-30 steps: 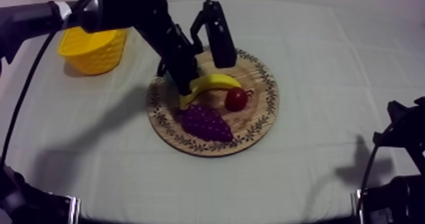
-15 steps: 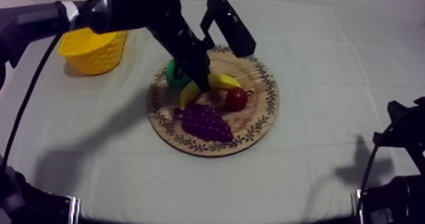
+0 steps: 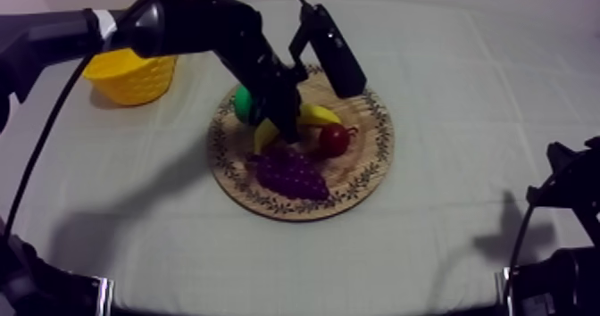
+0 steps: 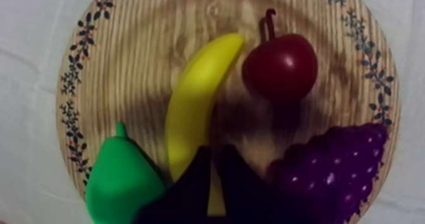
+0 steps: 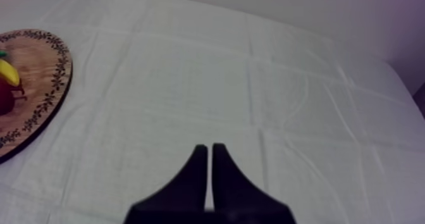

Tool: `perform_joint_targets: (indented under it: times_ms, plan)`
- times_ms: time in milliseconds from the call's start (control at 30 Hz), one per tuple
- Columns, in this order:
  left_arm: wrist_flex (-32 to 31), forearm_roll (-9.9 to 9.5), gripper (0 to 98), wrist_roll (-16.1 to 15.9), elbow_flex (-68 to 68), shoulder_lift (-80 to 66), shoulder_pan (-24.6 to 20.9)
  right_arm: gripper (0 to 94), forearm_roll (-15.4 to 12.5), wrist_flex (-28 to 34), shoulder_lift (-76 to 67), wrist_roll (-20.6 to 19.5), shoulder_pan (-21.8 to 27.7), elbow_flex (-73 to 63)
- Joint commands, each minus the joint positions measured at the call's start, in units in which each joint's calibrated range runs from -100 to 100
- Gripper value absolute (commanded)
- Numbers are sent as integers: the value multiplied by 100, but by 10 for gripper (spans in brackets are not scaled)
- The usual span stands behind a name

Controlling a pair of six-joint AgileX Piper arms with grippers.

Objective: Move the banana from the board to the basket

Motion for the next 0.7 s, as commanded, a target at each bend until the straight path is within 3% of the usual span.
perform_joint_targets:
  times_ms: [0,67,133,467,667]
  plan:
    - [-19,23,443,-80,44,-22,-3,2,2,-1,-2,1,2,-3]
    - [-51,30,577,-135,105,-50,6,2,2,-1,-2,1,2,-3]
    - [-88,23,632,-158,157,-72,13,2,2,-1,-2,1,2,-3]
    - [-71,-20,839,-144,169,-26,-48,2,2,-1,-2,1,2,-3]
    - [122,-47,892,-140,-164,225,-120,2,2,-1,-2,1,2,-3]
